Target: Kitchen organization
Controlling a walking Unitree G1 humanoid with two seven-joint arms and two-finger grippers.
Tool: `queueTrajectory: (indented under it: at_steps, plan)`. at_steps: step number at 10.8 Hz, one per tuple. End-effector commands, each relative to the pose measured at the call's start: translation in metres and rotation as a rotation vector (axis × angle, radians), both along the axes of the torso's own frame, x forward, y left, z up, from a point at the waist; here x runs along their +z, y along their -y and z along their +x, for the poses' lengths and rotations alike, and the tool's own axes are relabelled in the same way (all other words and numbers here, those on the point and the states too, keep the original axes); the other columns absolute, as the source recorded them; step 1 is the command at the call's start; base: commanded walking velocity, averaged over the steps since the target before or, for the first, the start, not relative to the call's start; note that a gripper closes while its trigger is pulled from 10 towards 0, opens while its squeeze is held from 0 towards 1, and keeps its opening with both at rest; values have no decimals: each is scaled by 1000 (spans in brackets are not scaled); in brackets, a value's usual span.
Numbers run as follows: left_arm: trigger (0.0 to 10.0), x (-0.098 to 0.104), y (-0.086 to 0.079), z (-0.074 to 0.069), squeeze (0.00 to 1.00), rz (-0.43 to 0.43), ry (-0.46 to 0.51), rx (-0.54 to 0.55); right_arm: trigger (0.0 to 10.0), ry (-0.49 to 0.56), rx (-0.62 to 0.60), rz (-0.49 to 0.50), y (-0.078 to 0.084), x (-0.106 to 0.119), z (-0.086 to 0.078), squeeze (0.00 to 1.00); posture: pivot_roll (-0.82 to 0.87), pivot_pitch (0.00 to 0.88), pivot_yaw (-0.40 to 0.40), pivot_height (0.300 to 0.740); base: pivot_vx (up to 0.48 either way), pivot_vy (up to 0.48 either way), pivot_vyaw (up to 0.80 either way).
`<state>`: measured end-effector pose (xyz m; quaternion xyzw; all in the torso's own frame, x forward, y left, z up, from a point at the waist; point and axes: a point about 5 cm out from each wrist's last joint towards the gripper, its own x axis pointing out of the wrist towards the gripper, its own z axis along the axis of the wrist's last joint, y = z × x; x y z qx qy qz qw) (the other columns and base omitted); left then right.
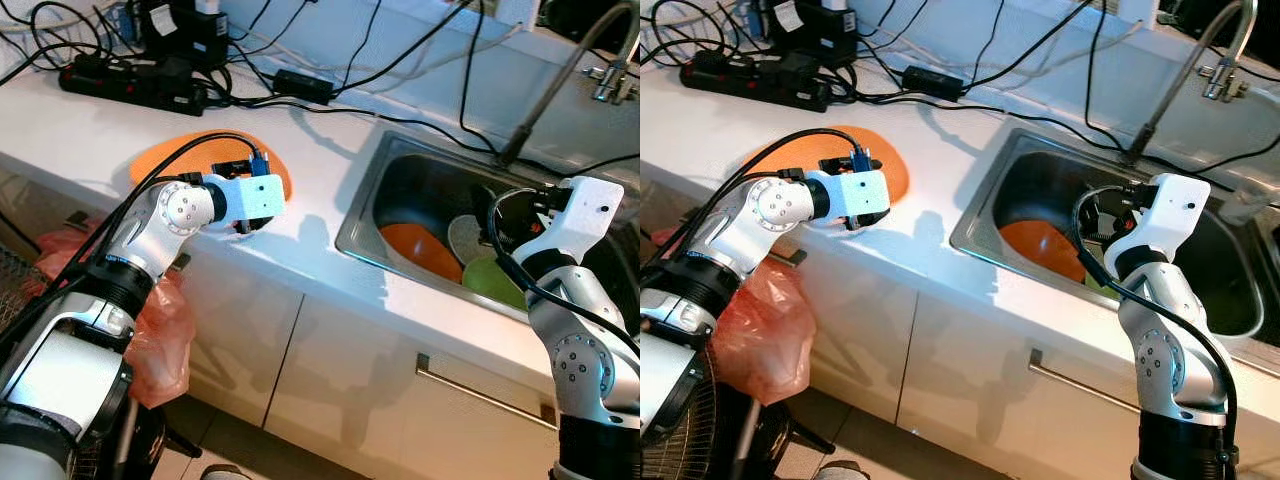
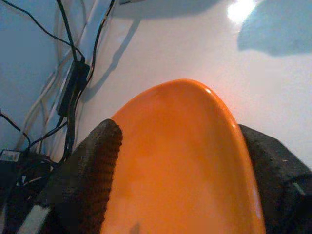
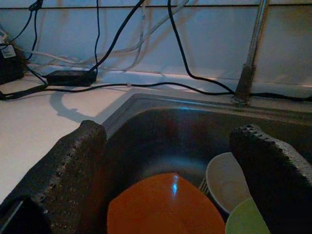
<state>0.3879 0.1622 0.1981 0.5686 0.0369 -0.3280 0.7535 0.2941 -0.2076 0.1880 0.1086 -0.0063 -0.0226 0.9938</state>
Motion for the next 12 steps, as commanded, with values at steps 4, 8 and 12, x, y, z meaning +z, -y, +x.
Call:
queueTrajectory:
  at_steps: [4,8,12]
  plan:
    - [0,-16,4,-1,0,48,-55,-13,10000,9,-36,-10,6,3,-1,0,297,0,-196,740,0,0,0]
    - [0,-19,7,-1,0,26,-56,-22,10000,6,-40,-9,7,3,-2,0,295,0,-194,740,0,0,0]
    - [0,-24,9,-2,0,8,-55,-31,10000,5,-43,-7,8,2,-3,0,291,0,-191,740,0,0,0]
